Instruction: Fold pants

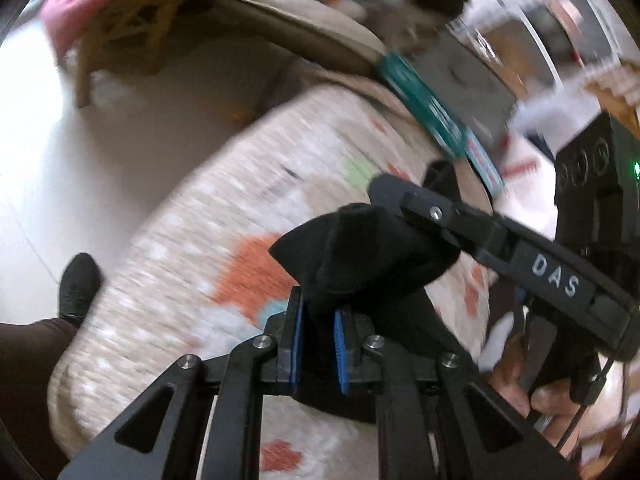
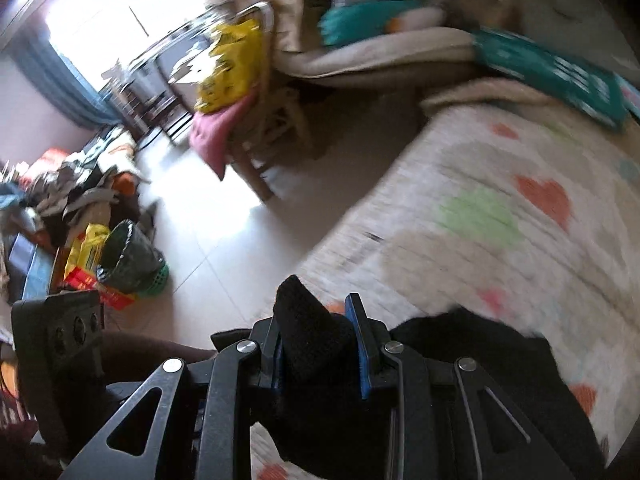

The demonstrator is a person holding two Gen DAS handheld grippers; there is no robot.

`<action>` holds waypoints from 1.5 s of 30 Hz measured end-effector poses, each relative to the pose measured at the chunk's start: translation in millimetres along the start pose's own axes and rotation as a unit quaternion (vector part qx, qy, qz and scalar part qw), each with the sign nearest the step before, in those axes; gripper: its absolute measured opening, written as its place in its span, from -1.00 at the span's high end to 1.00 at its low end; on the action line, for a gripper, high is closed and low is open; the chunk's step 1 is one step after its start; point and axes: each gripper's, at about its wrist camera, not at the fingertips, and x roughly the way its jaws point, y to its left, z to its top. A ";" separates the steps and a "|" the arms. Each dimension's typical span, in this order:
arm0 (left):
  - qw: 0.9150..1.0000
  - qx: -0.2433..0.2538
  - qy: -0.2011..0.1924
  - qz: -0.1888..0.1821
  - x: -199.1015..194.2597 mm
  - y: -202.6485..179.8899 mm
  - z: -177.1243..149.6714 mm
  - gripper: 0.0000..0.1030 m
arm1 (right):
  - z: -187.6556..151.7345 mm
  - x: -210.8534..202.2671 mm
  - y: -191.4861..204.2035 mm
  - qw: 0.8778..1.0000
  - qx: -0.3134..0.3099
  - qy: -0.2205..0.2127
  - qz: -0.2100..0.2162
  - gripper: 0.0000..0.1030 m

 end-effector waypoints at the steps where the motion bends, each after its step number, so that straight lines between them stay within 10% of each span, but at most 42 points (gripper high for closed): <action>1: 1.000 -0.013 -0.005 0.001 -2.0 10.0 5.9 0.75 | 8.1 10.3 10.3 1.000 -0.006 0.005 0.003 0.43; 17: 0.996 -0.077 0.033 0.043 33.8 79.5 9.9 0.74 | 32.0 151.9 31.4 0.996 0.012 0.086 -0.011 0.42; 21: 0.995 -0.076 0.033 0.053 39.1 79.3 10.3 0.74 | 35.1 158.5 28.7 0.995 0.024 0.093 -0.013 -0.03; 28: 0.993 -0.092 0.043 0.058 48.5 86.5 10.8 0.75 | 35.4 75.7 -0.7 0.995 0.096 -0.023 -0.022 -0.29; 33: 0.993 -0.087 0.039 0.063 50.1 82.2 10.6 0.75 | -42.9 43.5 -20.3 0.990 0.137 -0.001 -0.040 0.54; 38: 0.998 -0.026 0.011 0.056 34.6 58.7 11.5 0.75 | -117.4 66.9 -22.0 0.985 0.166 0.034 -0.046 0.69; 45: 0.993 0.116 -0.002 0.028 32.8 -33.2 -0.4 0.75 | -152.2 50.5 -48.5 0.965 0.261 -0.038 0.011 0.69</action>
